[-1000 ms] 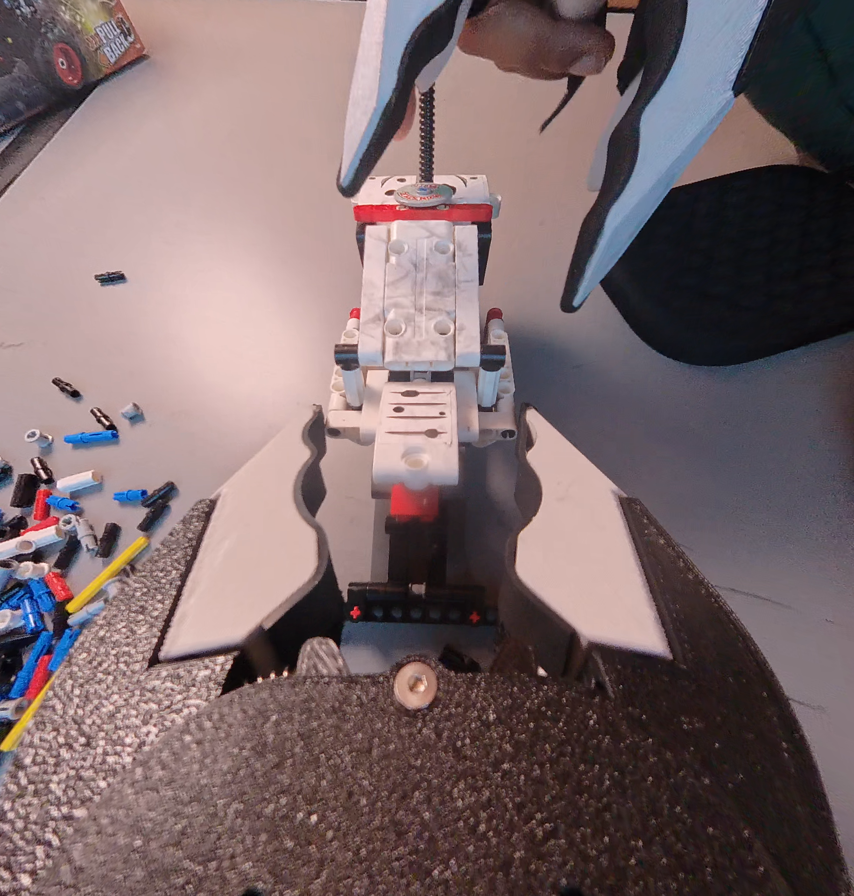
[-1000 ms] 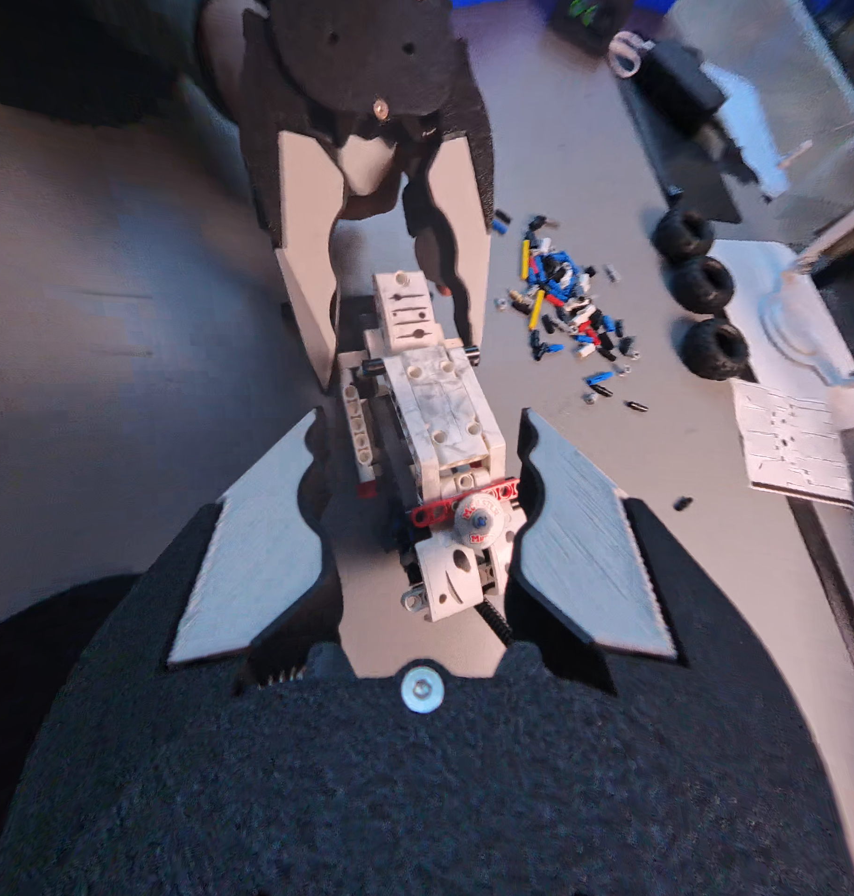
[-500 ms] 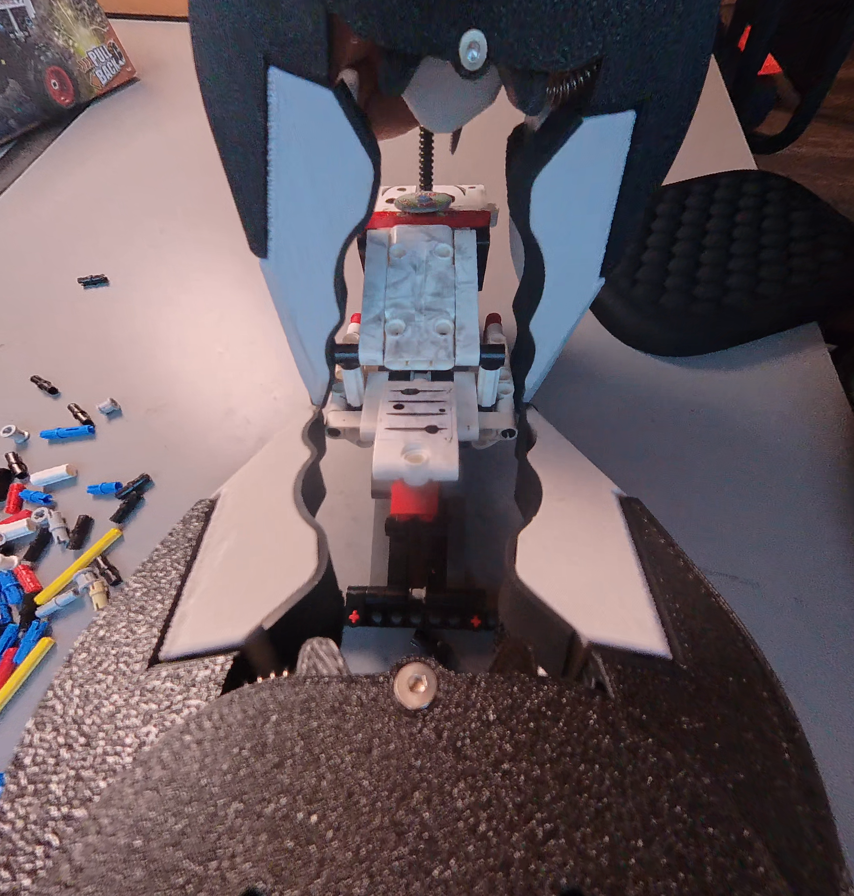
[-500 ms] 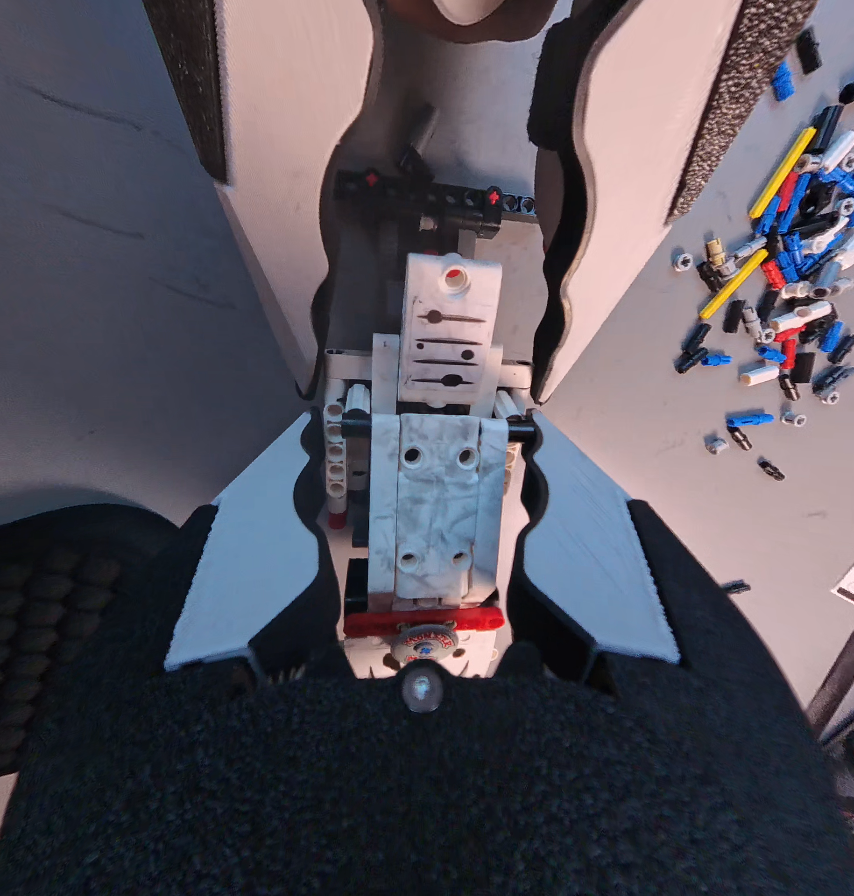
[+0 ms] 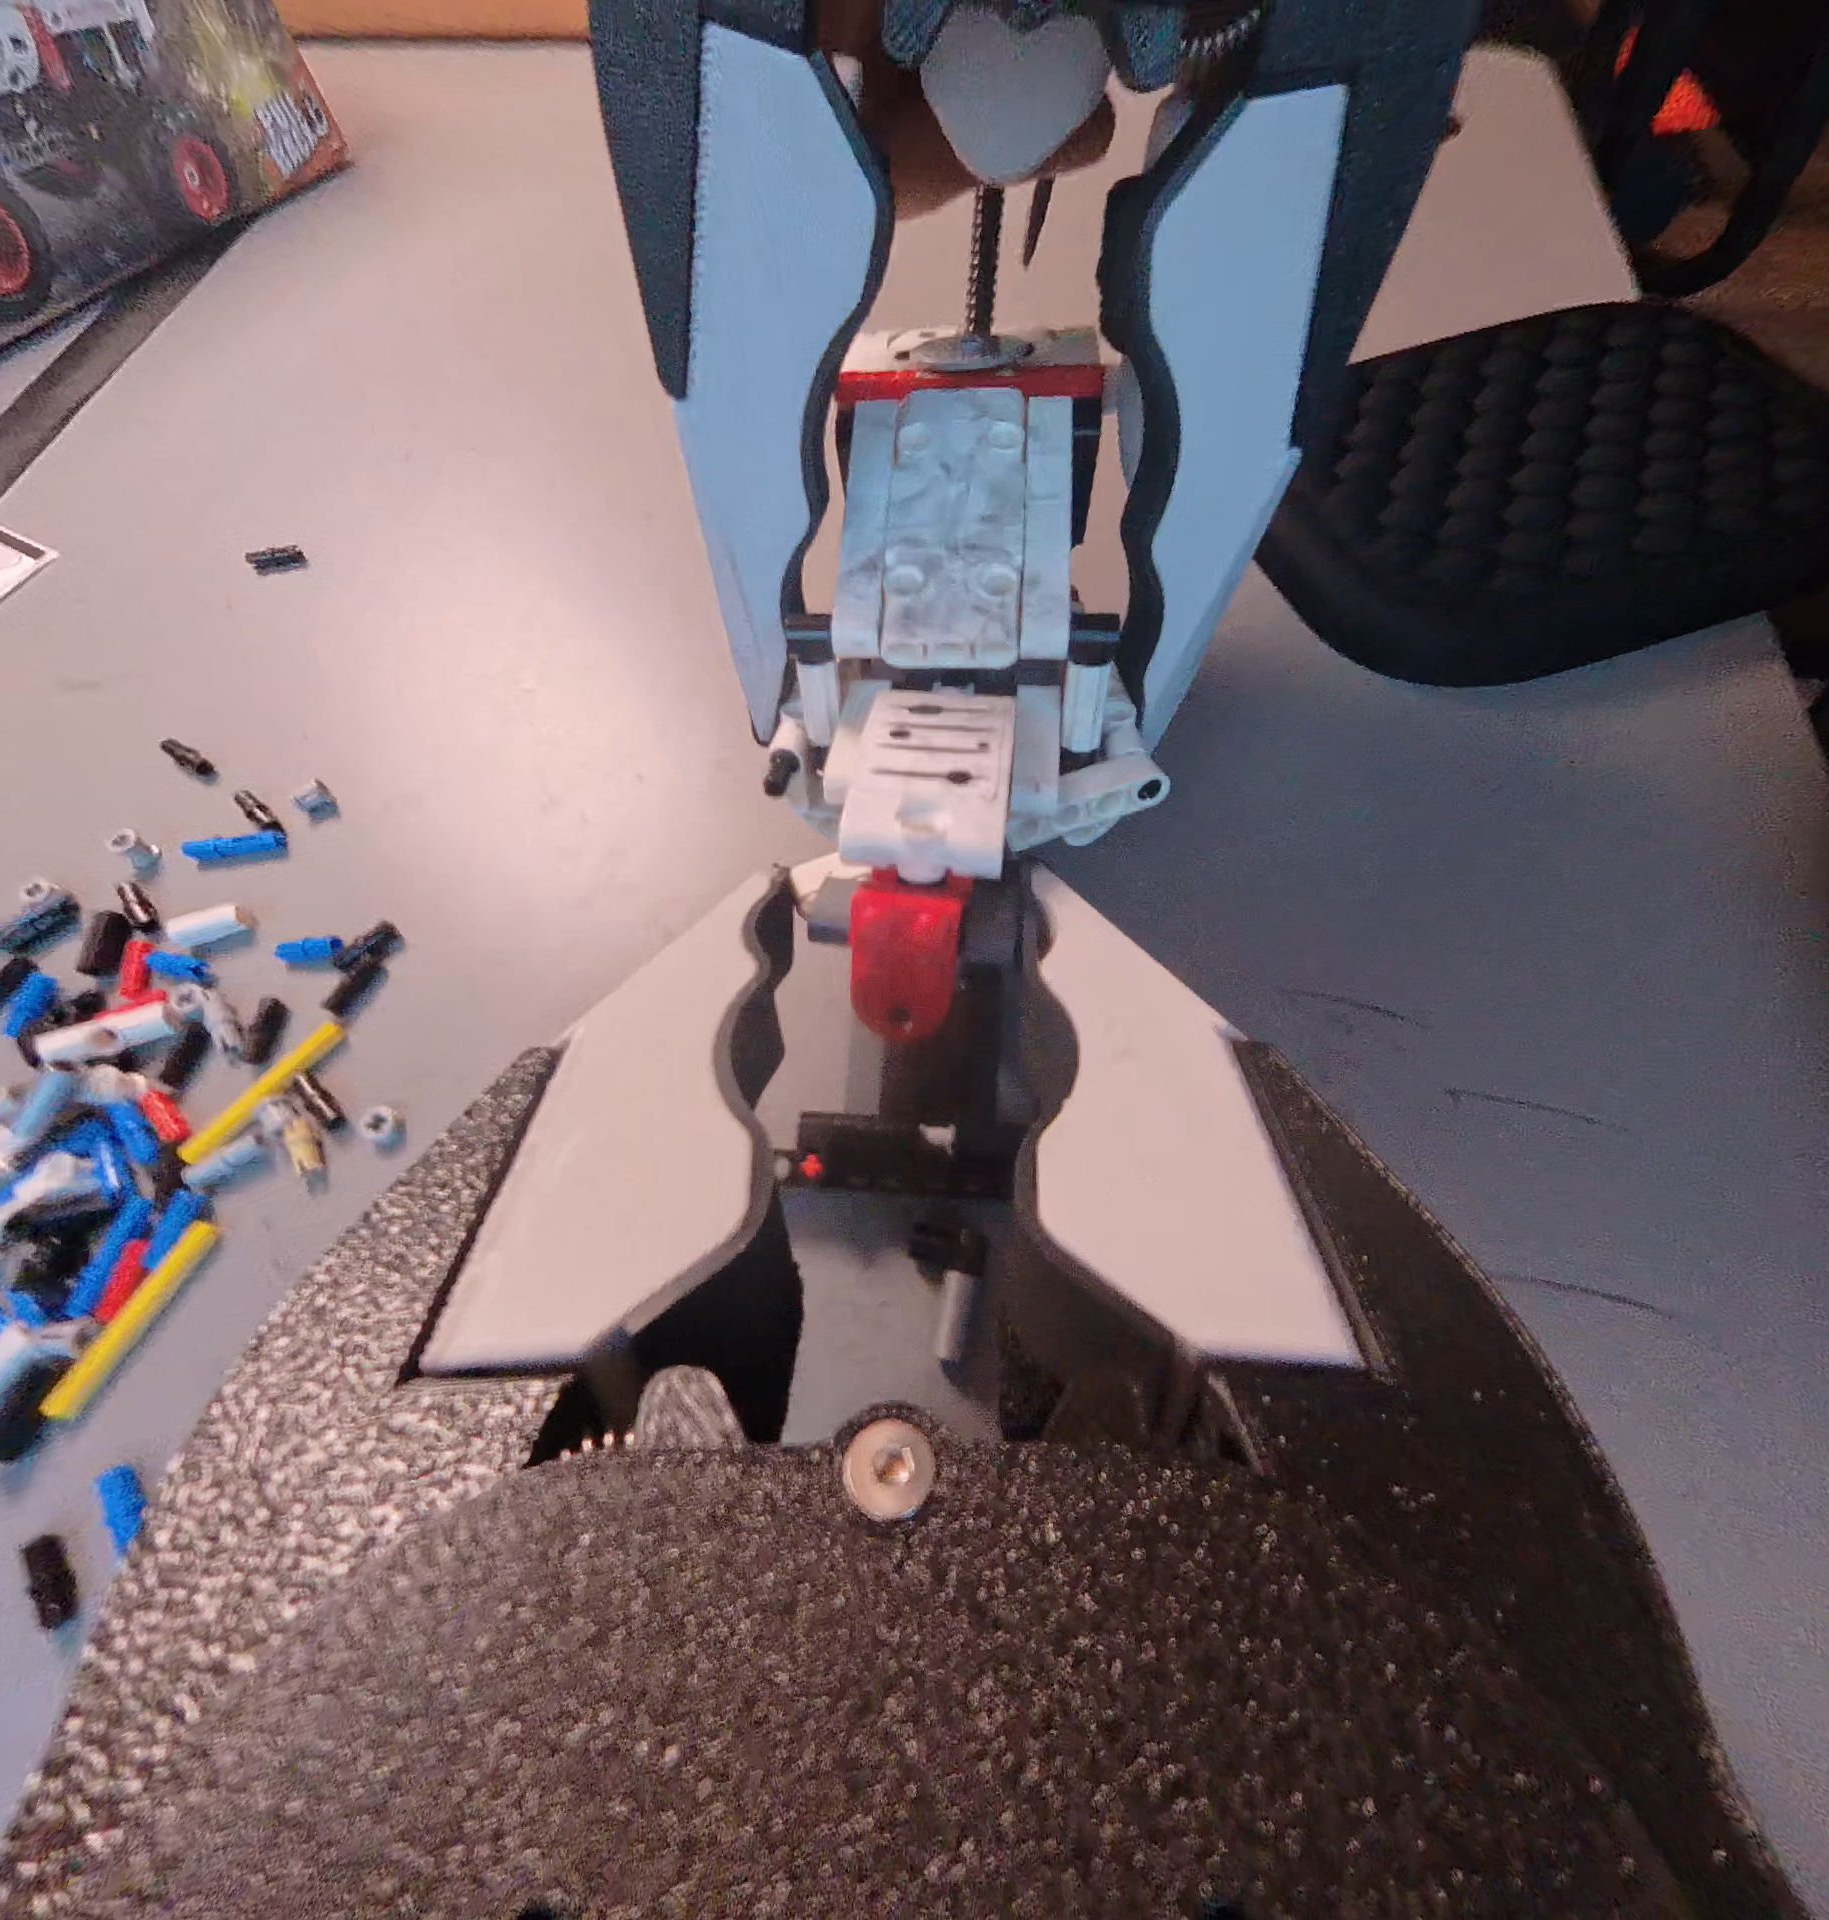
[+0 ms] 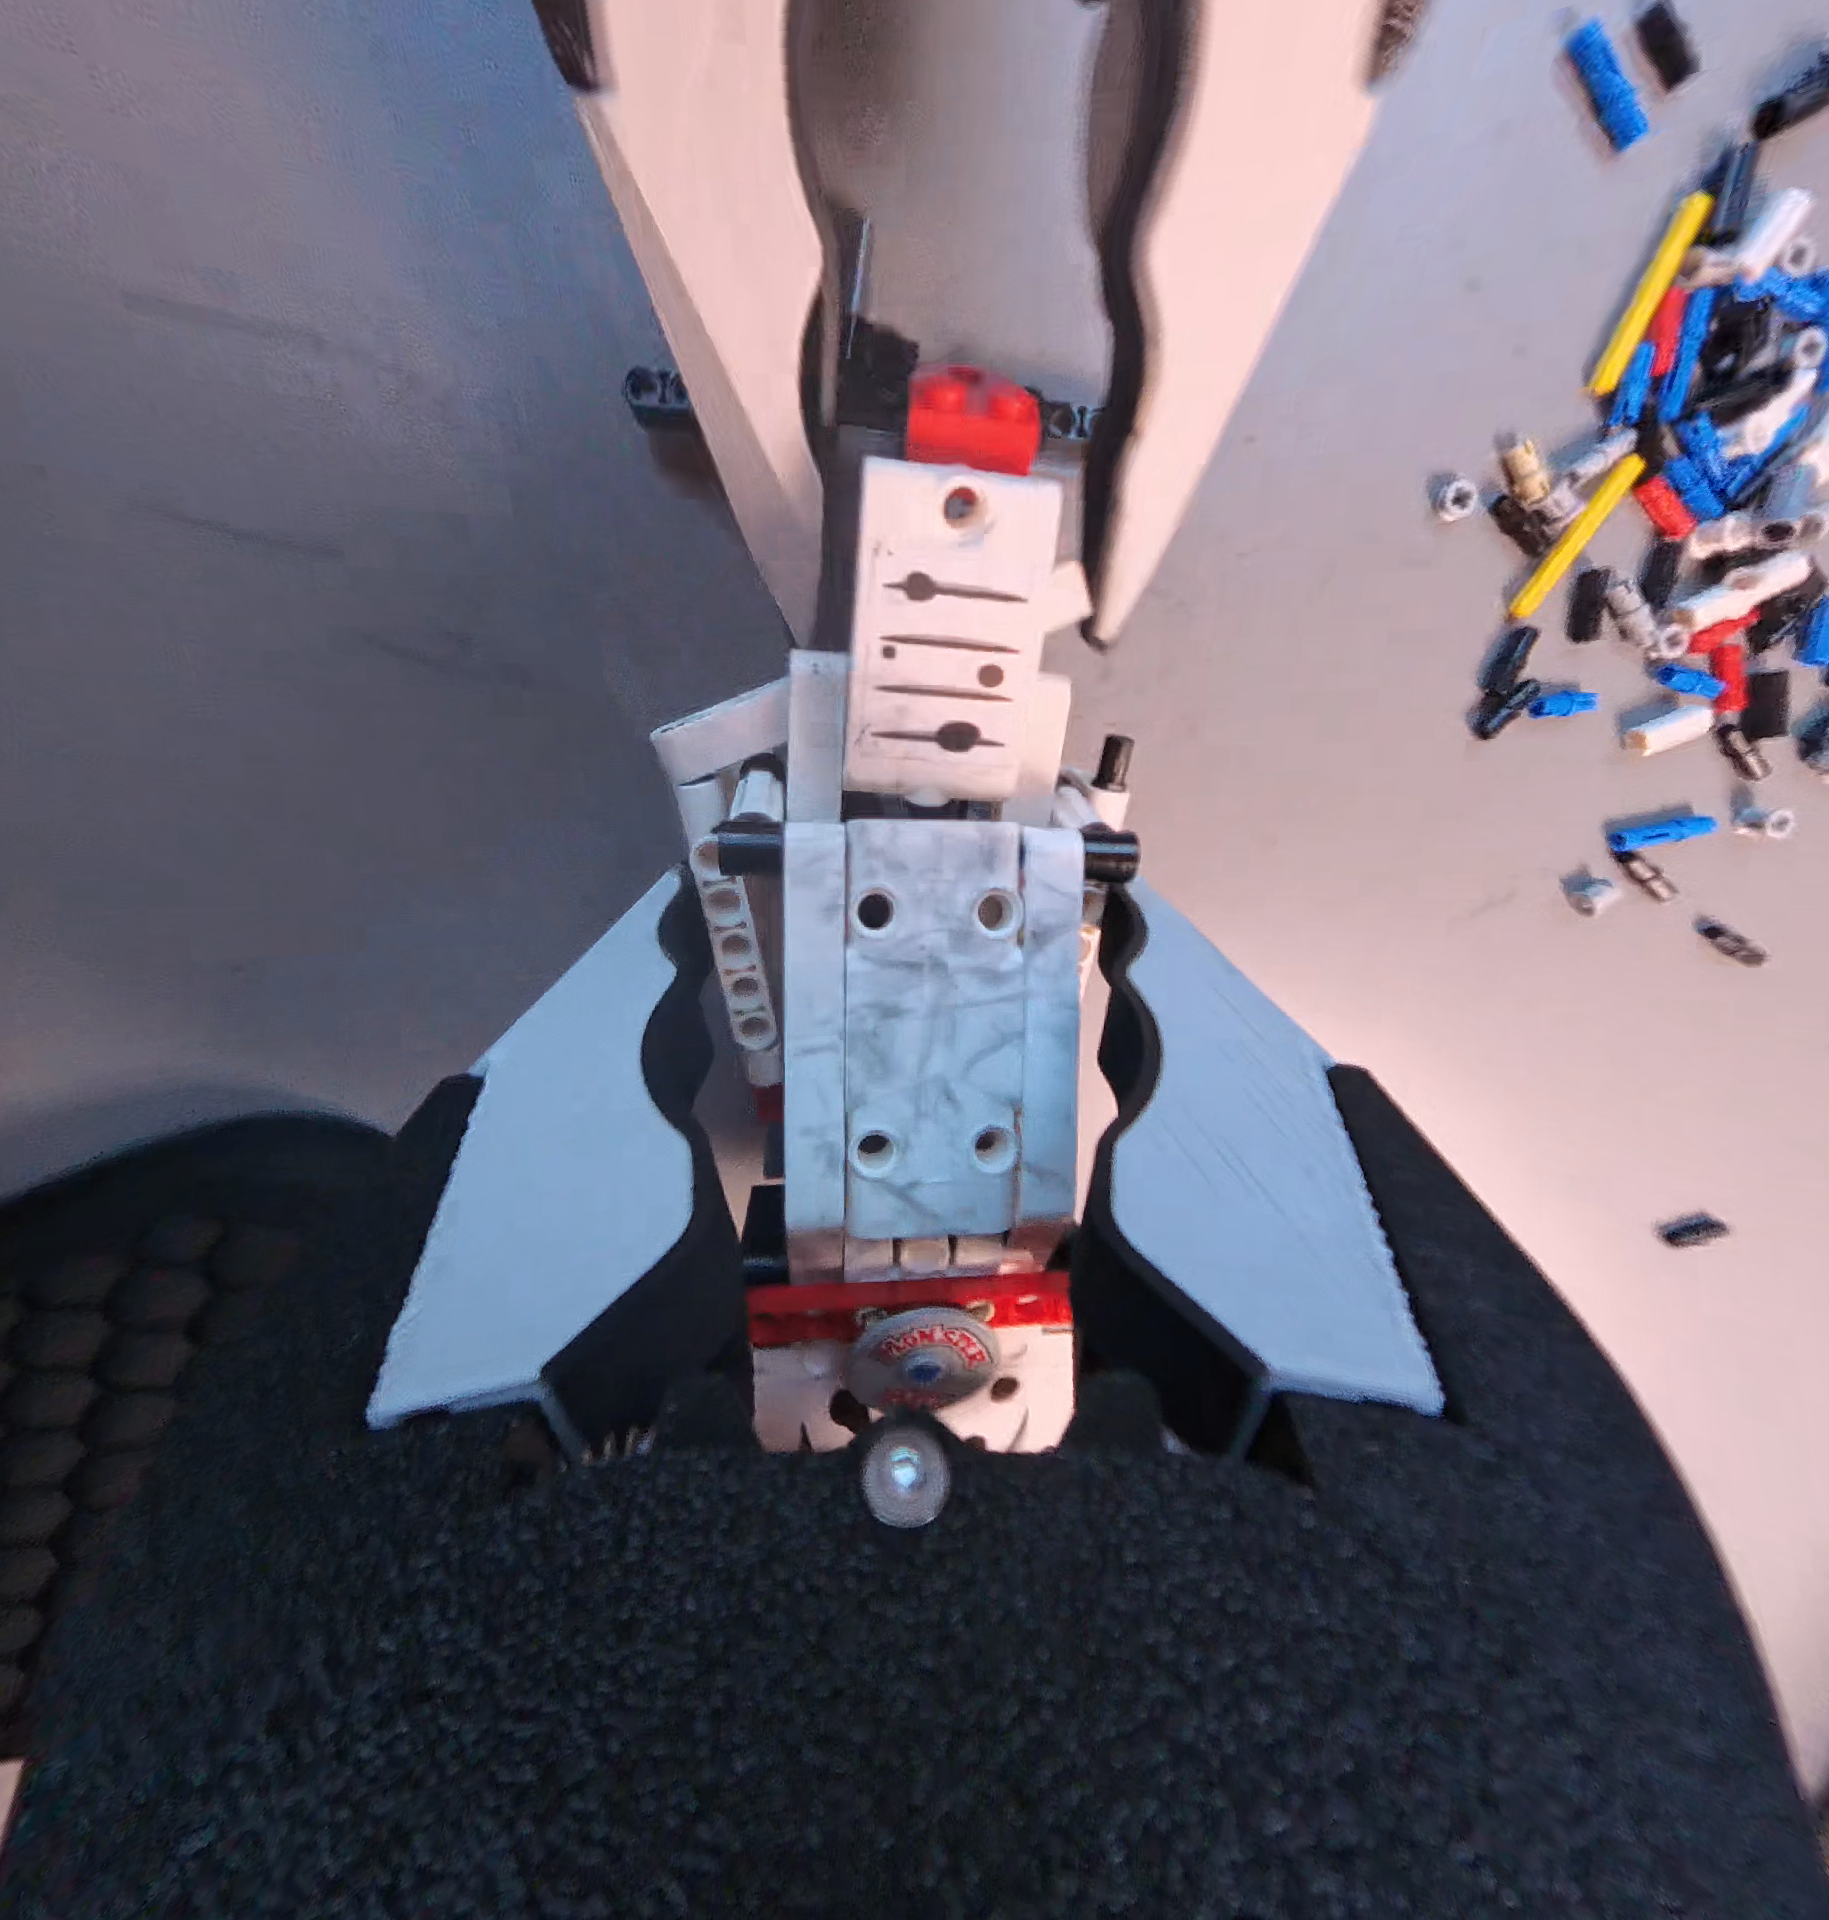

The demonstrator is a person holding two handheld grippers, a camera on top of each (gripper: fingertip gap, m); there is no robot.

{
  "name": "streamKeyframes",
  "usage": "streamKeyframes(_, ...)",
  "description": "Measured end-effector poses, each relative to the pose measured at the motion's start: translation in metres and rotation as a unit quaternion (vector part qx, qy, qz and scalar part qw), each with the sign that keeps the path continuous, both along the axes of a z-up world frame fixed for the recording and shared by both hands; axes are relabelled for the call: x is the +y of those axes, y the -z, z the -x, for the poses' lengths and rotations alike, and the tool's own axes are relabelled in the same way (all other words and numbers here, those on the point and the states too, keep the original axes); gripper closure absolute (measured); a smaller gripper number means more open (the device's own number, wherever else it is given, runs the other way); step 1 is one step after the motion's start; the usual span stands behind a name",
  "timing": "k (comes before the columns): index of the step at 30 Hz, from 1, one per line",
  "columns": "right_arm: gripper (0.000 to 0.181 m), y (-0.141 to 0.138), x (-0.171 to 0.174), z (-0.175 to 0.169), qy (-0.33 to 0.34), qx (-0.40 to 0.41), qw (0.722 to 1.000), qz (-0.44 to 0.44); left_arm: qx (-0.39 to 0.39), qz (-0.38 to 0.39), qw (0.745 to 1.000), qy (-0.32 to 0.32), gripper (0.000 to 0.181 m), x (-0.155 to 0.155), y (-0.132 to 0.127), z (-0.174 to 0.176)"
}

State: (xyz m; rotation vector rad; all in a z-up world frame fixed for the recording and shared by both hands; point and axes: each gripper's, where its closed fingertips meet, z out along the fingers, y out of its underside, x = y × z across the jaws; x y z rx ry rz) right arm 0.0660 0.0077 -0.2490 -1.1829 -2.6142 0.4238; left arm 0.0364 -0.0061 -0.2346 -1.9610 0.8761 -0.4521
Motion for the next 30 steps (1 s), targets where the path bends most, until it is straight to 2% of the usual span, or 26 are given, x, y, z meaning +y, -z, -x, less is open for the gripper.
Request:
streamKeyframes(1,0.106,0.001,-0.003,-0.002,-0.002,0.000,1.000,0.009,-0.014,0.029,0.999,0.003,0.144,-0.007,0.004,0.000)
streamKeyframes(4,0.105,0.000,-0.009,-0.004,-0.027,0.000,1.000,-0.002,0.027,0.000,0.999,0.019,0.139,-0.013,0.004,-0.006)
streamKeyframes(8,0.104,0.000,-0.010,-0.001,-0.015,0.002,1.000,0.007,0.006,0.007,1.000,0.018,0.133,-0.011,0.004,-0.007)
streamKeyframes(10,0.103,0.000,-0.010,-0.001,-0.014,0.004,1.000,0.006,-0.011,0.008,1.000,0.024,0.125,-0.012,-0.001,-0.011)
streamKeyframes(13,0.103,0.000,-0.010,0.000,-0.011,0.005,1.000,0.007,-0.017,0.035,0.999,0.038,0.103,-0.018,0.006,-0.017)
streamKeyframes(16,0.103,0.000,-0.010,0.001,-0.010,0.009,1.000,0.006,-0.026,0.041,0.998,0.032,0.095,-0.018,0.008,-0.023)
streamKeyframes(20,0.102,0.000,-0.010,0.004,-0.004,0.020,1.000,0.007,-0.086,0.055,0.995,-0.003,0.096,-0.009,-0.002,-0.027)
streamKeyframes(23,0.103,0.000,-0.010,0.004,-0.007,0.022,1.000,0.004,-0.072,0.049,0.996,-0.018,0.104,-0.005,0.000,-0.025)
streamKeyframes(30,0.104,0.000,-0.009,0.004,0.001,0.017,1.000,0.014,-0.059,0.043,0.997,-0.026,0.106,-0.006,0.002,-0.022)
